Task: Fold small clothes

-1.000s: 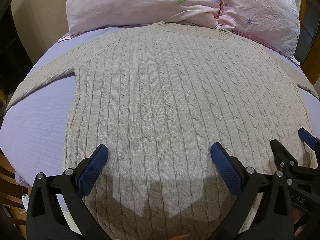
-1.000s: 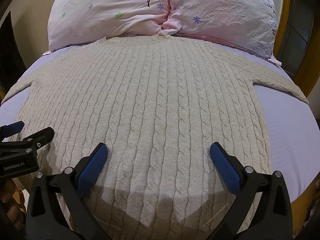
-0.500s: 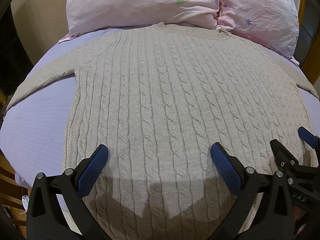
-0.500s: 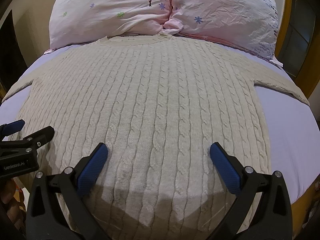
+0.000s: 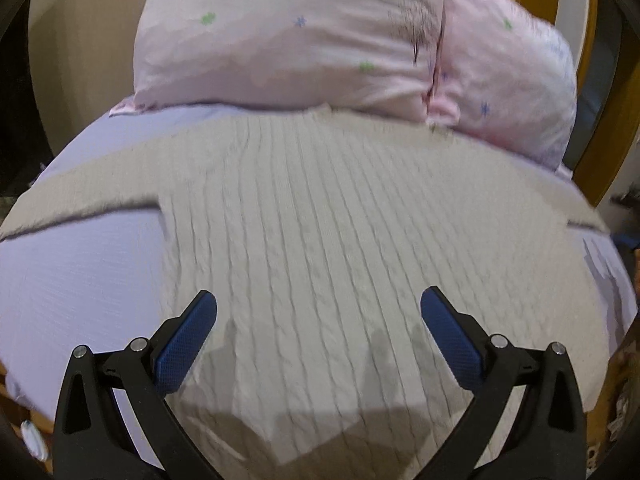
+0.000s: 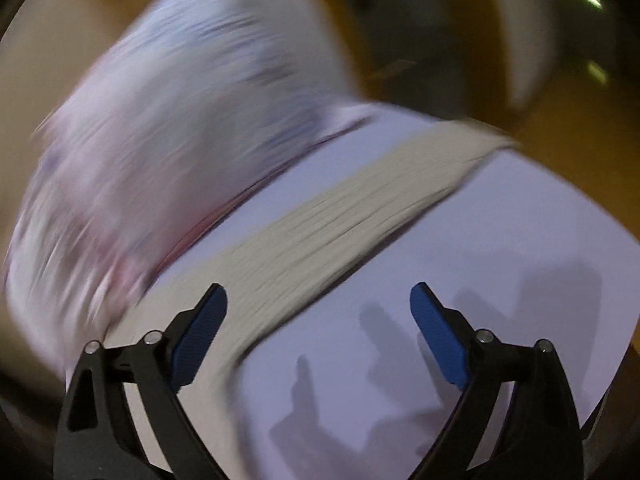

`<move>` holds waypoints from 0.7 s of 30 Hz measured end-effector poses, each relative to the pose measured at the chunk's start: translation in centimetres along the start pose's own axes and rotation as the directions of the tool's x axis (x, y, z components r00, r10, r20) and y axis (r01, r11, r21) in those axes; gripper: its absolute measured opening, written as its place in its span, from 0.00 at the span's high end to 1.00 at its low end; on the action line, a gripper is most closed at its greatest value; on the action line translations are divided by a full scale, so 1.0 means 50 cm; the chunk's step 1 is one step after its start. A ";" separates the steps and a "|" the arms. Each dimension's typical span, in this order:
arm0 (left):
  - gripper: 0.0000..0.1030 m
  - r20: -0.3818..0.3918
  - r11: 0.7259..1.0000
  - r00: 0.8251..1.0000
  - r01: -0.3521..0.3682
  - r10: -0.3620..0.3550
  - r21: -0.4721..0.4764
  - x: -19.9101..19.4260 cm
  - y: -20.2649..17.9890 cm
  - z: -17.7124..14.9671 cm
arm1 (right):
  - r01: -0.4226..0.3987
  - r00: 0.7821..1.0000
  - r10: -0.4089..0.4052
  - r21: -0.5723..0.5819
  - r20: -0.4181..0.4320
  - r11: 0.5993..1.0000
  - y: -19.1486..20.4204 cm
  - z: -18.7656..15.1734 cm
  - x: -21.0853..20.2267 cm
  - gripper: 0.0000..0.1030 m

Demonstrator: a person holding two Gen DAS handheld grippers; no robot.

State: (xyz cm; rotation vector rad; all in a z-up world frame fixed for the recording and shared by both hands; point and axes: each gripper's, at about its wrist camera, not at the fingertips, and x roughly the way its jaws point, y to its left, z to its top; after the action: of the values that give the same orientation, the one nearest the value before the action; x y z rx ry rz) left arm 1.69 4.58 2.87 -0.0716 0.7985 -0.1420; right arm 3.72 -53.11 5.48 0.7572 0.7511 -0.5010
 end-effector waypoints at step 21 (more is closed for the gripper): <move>0.03 0.226 0.794 0.961 0.013 0.158 -0.608 -0.068 0.429 0.032 | -0.250 0.913 0.359 -0.429 0.194 0.868 0.314 -0.018 -0.099 0.94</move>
State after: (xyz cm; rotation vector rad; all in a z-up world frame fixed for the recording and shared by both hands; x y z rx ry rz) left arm 2.63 26.34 3.86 -0.6602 0.5472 0.2048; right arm 10.31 -41.77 15.48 0.4035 0.4427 -0.1433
